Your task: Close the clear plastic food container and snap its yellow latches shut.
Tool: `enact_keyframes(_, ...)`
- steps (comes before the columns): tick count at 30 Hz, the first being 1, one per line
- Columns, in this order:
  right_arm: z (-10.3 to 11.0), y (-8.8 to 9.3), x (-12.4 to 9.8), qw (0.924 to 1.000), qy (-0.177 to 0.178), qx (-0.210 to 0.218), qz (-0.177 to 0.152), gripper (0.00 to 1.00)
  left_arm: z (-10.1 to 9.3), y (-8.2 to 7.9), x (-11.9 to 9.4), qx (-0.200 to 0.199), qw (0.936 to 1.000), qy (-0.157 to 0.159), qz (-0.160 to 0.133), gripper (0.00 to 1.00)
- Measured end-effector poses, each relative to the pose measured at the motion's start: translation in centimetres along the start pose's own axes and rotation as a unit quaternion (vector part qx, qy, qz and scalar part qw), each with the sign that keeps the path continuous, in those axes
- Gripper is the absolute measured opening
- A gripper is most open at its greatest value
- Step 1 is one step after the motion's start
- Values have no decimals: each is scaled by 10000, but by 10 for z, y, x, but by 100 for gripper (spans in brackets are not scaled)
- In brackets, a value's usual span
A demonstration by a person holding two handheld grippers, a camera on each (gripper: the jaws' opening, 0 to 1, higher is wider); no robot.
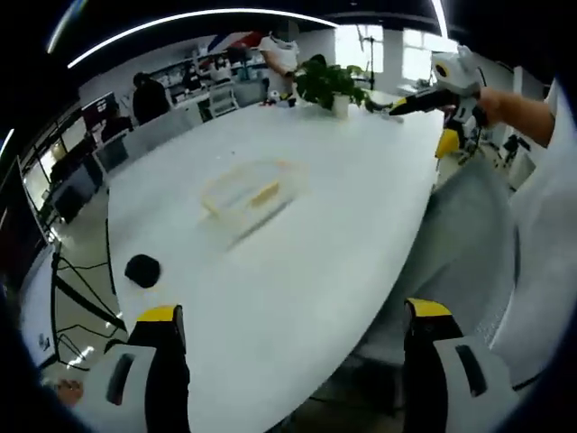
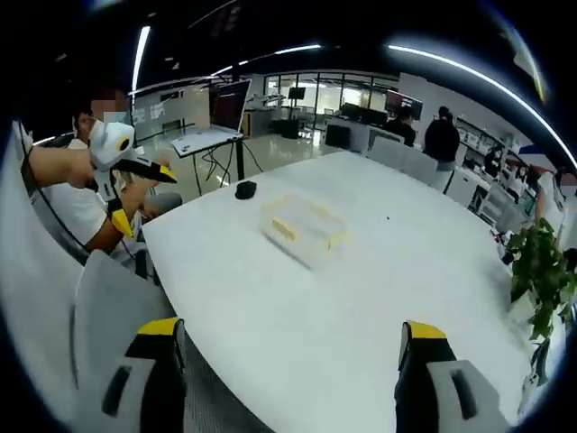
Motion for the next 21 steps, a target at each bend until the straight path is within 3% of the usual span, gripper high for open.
enact_keyframes(10, -2, -3, -3, 9997, 137, 100, -165, 99, 0, -4, 1, 51, 10000, -80, -10, 99)
enact_keyframes(21, 1, 0, -2, 9995, -2, 232, -227, 99, -4, -5, 0, 96, 9999, -34, -7, 99)
Point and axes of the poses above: the point that each gripper's makers call its tool centre point, and the gripper's own axes: x roughly forward along the fingers, z roughly to its left, y roughly out of its underside, the point moved 6 cm from there along -x, roughly backward along the fingers, and after that the axes turned 1 degree about x, right-handed, at the moved point
